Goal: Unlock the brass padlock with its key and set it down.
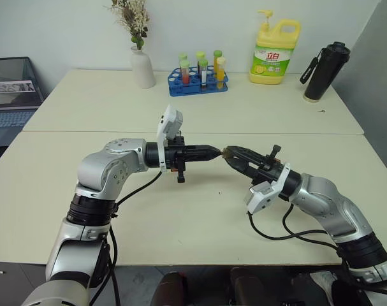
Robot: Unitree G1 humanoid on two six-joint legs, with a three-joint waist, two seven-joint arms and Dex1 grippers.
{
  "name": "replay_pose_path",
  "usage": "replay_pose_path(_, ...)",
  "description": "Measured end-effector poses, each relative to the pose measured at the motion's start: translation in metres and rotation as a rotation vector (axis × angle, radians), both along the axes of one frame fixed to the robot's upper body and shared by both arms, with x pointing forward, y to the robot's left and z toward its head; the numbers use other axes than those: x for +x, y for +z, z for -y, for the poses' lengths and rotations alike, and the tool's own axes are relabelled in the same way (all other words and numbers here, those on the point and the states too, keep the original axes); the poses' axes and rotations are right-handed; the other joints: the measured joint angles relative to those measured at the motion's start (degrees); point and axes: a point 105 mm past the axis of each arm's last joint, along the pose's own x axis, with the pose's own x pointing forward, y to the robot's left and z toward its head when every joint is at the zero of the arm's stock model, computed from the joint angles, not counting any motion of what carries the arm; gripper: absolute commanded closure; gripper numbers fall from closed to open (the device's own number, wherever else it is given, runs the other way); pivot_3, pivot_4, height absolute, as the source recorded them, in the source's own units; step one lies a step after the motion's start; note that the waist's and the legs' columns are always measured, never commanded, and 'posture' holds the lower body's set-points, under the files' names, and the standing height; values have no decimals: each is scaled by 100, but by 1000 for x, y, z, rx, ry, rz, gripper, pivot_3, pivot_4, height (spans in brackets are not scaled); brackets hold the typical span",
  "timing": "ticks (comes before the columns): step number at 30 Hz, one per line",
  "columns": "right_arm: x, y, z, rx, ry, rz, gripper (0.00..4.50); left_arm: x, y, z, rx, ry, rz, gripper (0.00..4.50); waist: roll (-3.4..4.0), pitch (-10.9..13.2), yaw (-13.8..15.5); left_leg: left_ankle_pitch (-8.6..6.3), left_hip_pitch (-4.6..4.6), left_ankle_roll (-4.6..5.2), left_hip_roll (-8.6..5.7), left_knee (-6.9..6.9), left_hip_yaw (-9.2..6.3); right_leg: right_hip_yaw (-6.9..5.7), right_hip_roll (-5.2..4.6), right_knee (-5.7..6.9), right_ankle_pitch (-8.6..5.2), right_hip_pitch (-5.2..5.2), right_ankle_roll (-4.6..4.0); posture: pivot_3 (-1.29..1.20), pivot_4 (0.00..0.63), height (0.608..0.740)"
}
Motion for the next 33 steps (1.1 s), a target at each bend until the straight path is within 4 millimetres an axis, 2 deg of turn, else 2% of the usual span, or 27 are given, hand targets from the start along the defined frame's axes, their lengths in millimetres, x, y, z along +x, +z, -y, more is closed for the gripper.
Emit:
replay_pose_path(9,-1,0,-1,4,9,-3,3561,-2,0,-1,17,-14,41,4500,0,0,0,0,0,0,0,0,0,0,0,0,0,0,0,0,150,740)
replay_pose_path(21,1,-3,1,5,-1,-26,3561,-3,-4,4,150,-13,593,4500,0,0,6,-4,0,6,-1,0,3,2,0,-1,0,1,-1,0,150,740)
replay_pose_path(26,3,-3,2,18,-5,-37,3561,-1,-5,5,153,-13,709,4500,0,0,4,-11,0,19,0,0,4,2,0,-1,0,0,-1,0,150,740)
replay_pose_path(33,4,-4,3,18,-10,-42,3561,2,-8,6,143,-13,786,4500,0,0,5,-13,0,23,0,0,3,0,0,-1,0,0,-1,0,150,740)
